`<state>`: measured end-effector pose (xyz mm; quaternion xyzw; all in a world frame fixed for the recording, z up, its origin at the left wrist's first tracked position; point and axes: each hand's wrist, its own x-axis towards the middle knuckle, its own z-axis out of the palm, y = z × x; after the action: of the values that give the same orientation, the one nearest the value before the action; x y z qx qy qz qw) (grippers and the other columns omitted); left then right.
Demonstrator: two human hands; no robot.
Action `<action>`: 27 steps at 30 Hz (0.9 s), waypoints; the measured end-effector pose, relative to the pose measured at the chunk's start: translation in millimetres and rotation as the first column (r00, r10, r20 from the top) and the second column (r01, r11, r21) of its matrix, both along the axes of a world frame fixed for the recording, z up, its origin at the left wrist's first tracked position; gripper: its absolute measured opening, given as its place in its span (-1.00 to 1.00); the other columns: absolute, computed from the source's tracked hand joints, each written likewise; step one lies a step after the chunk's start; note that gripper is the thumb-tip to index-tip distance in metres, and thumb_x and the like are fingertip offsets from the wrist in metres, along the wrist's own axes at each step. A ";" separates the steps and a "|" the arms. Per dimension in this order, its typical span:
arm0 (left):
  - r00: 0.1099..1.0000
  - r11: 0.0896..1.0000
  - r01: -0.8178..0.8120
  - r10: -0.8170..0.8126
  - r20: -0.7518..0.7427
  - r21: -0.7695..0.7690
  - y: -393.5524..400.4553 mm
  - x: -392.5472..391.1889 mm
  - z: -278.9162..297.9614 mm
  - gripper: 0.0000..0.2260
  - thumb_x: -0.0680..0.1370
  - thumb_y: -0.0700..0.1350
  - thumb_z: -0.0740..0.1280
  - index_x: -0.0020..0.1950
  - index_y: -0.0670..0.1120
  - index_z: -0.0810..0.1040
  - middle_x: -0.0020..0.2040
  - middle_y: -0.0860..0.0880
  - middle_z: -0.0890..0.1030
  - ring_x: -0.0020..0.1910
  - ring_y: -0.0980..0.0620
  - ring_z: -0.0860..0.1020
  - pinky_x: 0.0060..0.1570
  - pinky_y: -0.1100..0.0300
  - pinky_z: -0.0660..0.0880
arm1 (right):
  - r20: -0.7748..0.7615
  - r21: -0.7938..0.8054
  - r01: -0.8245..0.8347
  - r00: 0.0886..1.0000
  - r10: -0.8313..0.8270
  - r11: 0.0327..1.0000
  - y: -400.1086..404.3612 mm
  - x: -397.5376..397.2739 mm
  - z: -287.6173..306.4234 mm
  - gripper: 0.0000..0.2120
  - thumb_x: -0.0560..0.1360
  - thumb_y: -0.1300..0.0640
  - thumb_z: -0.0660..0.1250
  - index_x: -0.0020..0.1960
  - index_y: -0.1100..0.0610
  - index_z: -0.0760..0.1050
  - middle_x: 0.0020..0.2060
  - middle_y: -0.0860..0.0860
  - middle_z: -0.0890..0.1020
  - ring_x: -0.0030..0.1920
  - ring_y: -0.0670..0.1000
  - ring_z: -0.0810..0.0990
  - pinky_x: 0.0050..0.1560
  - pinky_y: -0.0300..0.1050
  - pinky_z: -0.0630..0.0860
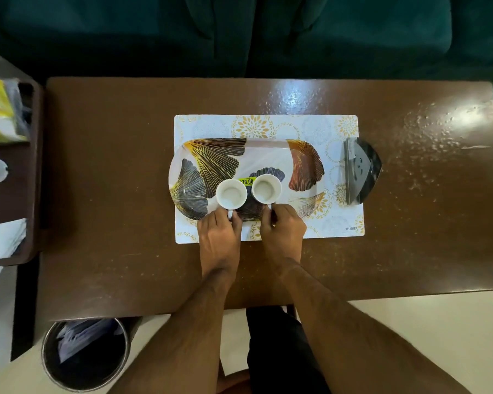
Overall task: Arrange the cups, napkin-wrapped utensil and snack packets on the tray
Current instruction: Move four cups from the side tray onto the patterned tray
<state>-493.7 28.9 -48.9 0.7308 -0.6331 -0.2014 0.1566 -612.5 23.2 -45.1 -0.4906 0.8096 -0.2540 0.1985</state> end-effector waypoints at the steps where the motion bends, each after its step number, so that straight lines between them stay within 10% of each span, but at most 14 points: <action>1: 1.000 1.000 -0.009 0.009 -0.005 0.004 1.0 0.8 -0.9 -0.86 0.63 -0.19 0.36 -0.03 -0.28 0.55 -0.15 -0.25 0.62 -0.12 -0.23 0.61 0.00 -0.18 0.59 | -0.001 0.002 -0.004 1.000 0.004 1.000 1.1 -1.0 -0.3 -0.83 0.55 0.27 0.41 -0.20 0.28 0.57 -0.30 0.15 0.62 -0.34 0.05 0.46 -0.28 -0.21 0.21; 27: 1.000 1.000 -0.006 0.006 0.016 -0.017 5.0 5.7 -9.9 -0.84 0.64 -0.13 0.33 -0.04 -0.23 0.55 -0.16 -0.20 0.63 -0.13 -0.18 0.59 -0.02 -0.07 0.52 | -0.029 0.048 -0.059 0.998 0.060 0.997 13.9 0.4 -6.3 -0.82 0.56 0.21 0.41 -0.19 0.27 0.56 -0.30 0.16 0.61 -0.31 0.17 0.52 -0.31 0.01 0.38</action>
<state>-488.0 33.9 -58.8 0.7329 -0.6339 -0.1896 0.1582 -612.1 37.1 -51.4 -0.5134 0.8033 -0.2216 0.2052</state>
